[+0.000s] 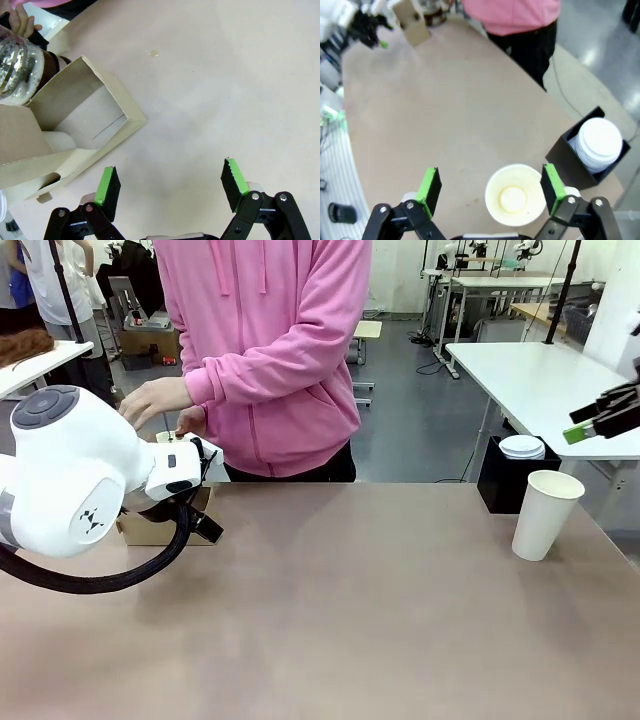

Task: Pour a drink into a cup and package it in a carrier.
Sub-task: Pick up the 600 ml Paper Cup and place it in the middle top area of the table.

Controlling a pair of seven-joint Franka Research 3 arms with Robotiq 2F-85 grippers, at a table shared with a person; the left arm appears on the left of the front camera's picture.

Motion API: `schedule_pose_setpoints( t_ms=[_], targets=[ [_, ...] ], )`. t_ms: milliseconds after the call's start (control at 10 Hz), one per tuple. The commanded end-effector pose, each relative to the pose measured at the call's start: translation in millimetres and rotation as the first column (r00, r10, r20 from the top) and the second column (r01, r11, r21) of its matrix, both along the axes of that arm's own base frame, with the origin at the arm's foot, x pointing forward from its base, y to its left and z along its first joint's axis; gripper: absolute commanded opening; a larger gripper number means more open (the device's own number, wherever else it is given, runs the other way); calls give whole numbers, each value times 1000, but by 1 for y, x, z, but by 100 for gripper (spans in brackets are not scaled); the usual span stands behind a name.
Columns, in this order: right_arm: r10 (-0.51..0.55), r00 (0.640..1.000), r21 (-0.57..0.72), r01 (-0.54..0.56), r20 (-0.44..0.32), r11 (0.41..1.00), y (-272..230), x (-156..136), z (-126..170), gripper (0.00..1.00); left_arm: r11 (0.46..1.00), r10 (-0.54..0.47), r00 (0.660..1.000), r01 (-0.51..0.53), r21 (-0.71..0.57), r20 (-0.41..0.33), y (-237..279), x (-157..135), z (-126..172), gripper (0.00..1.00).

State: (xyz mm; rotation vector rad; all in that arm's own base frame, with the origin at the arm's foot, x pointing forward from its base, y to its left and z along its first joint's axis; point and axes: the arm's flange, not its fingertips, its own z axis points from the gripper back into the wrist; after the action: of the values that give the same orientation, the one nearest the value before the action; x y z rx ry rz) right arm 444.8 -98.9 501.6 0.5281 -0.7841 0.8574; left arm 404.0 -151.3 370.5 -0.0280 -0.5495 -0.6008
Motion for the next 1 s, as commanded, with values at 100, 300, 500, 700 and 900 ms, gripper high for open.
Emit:
schedule_pose_setpoints(
  t_ms=[100,300,500,700,900],
  targets=[
    [-19,995,253,-5,93,968,-96,-9,-62,100,1000,-1,1000,1,-1,0,0,0,0,100],
    [-8,993,288,-26,119,957,-114,-12,-110,100,1000,-1,1000,1,-1,0,0,0,0,100],
    [14,992,330,-56,128,942,-119,-11,-164,100,1000,-1,1000,1,-1,0,0,0,0,100],
    [36,990,354,-83,137,932,-108,-8,-205,100,1000,-1,1000,1,-1,0,0,0,0,100],
    [8,983,356,-74,183,932,-96,0,-224,100,1000,-1,1000,1,-1,0,0,0,0,100]
  ],
)
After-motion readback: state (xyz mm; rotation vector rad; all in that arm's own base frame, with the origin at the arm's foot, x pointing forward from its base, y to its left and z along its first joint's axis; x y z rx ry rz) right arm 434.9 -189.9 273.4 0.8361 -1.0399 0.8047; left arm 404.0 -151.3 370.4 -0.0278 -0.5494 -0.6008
